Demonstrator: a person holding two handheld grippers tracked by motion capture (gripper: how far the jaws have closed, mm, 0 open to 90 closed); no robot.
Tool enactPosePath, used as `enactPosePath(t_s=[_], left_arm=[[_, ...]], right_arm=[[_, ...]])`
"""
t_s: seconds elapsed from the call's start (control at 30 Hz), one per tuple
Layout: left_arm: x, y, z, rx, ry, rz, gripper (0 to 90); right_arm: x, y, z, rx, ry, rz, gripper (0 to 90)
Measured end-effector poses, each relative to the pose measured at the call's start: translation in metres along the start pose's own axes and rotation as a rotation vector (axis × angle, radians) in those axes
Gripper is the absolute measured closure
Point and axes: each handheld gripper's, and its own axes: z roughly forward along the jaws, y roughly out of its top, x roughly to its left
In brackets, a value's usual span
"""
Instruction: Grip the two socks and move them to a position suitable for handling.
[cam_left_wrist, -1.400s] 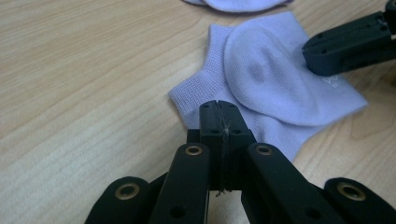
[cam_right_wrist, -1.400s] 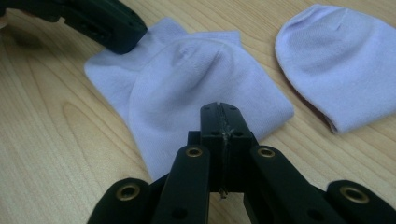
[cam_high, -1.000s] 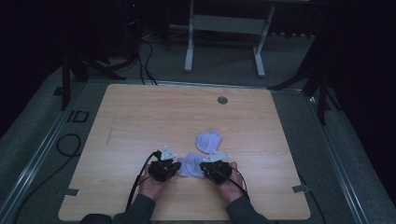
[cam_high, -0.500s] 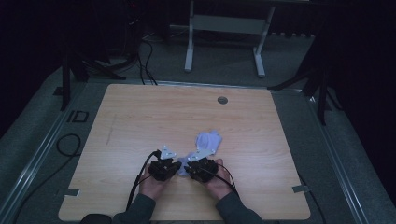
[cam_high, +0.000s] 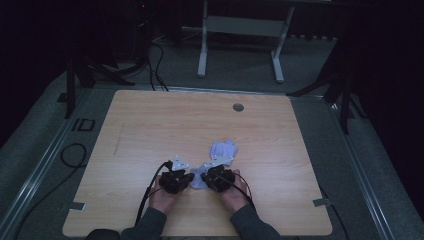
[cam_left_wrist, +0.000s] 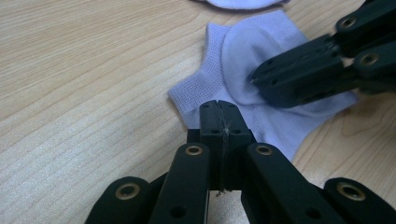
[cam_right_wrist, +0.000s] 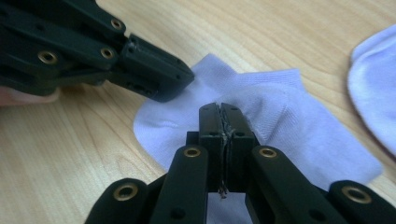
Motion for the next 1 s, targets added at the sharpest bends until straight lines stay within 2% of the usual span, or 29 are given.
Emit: enactPosePath(t_s=[0.23, 0.33, 0.37, 0.47, 1.0], left_arm=[[0.000, 0.000, 0.000, 0.002, 0.002, 0.004, 89.8], [0.000, 0.000, 0.000, 0.000, 0.002, 0.005, 89.8], [0.000, 0.000, 0.000, 0.000, 0.002, 0.005, 89.8], [0.000, 0.000, 0.000, 0.000, 0.003, 0.010, 89.8], [0.000, 0.000, 0.000, -0.002, 0.003, 0.018, 89.7]], right_arm=[[-0.002, -0.002, -0.021, -0.051, -0.001, 0.017, 88.5], [-0.006, -0.011, -0.038, -0.085, -0.021, 0.040, 88.3], [-0.006, -0.011, -0.038, -0.085, -0.021, 0.040, 88.3], [-0.013, -0.026, -0.052, -0.112, -0.065, 0.080, 88.3], [-0.040, -0.078, -0.087, -0.100, -0.146, 0.215, 87.2]])
